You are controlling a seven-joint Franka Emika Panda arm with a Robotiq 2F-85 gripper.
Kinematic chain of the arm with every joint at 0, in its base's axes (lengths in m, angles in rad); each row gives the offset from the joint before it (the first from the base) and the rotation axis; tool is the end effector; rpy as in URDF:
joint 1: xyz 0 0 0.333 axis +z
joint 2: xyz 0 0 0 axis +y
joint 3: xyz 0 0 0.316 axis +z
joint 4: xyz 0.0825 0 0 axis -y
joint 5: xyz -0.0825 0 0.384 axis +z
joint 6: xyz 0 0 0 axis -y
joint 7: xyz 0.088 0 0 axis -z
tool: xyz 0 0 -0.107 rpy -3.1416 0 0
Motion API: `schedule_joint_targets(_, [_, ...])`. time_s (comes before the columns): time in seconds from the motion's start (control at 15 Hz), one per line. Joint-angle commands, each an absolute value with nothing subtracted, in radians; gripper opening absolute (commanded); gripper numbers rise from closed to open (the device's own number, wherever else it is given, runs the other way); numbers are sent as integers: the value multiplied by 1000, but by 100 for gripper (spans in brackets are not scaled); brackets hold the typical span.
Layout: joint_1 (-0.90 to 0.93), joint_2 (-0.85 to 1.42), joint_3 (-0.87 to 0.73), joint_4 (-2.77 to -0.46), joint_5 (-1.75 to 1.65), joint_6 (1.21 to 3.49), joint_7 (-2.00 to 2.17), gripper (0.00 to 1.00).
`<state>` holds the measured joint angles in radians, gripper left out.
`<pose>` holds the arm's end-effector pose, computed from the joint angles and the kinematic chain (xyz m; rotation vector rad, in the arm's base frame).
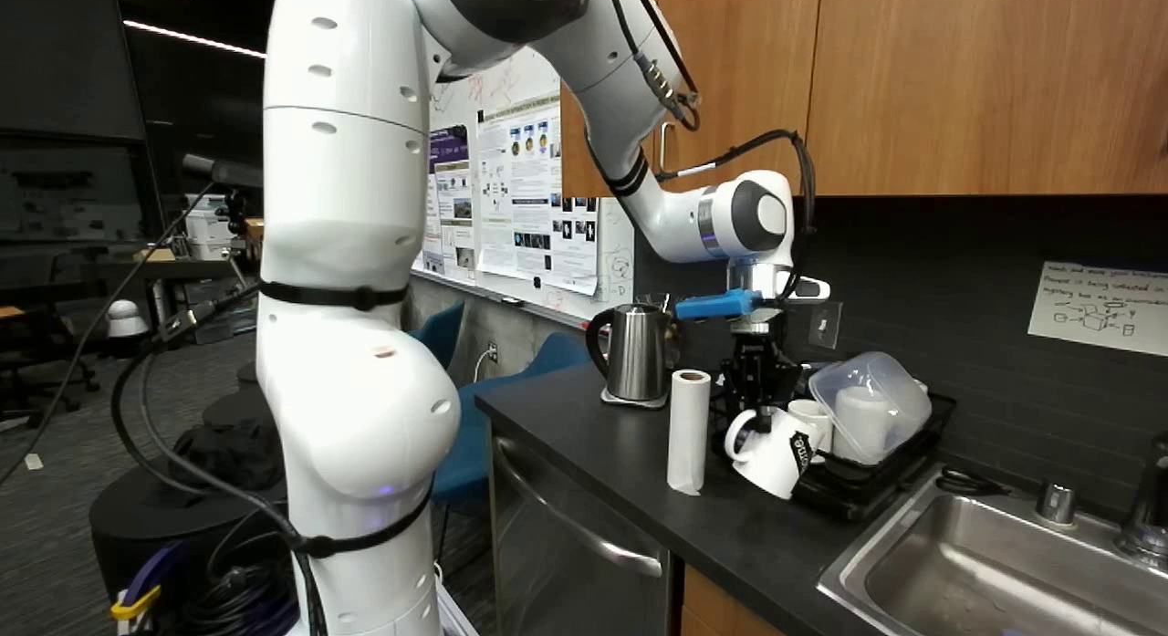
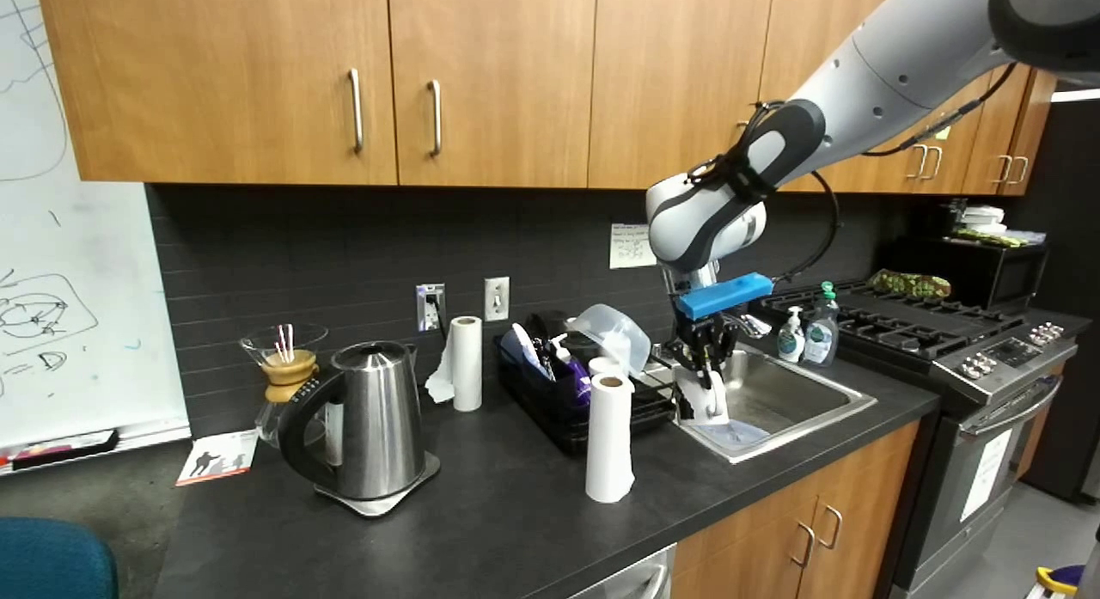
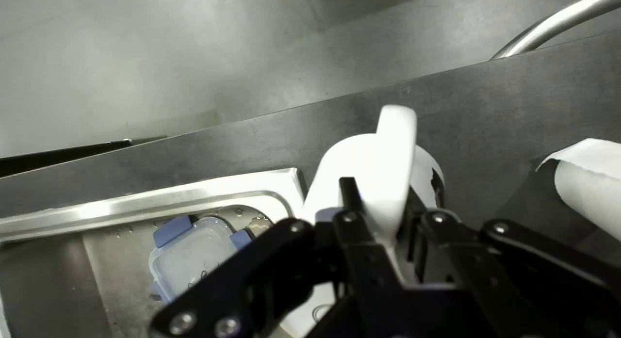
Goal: Remove a white mug from the dish drying rack and put it on the countertop
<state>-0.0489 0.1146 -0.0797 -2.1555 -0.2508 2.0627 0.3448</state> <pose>0.5242 -0.0807 0.3322 2.8522 -0.4776 -0.2648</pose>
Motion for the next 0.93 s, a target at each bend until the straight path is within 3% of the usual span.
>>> schedule_joint_targets(0.0, [-41,105,-73,-2175,-237,2123,349,5])
schedule_joint_targets(0.87, [-14,298,-66,-2096,-218,2259,285,5])
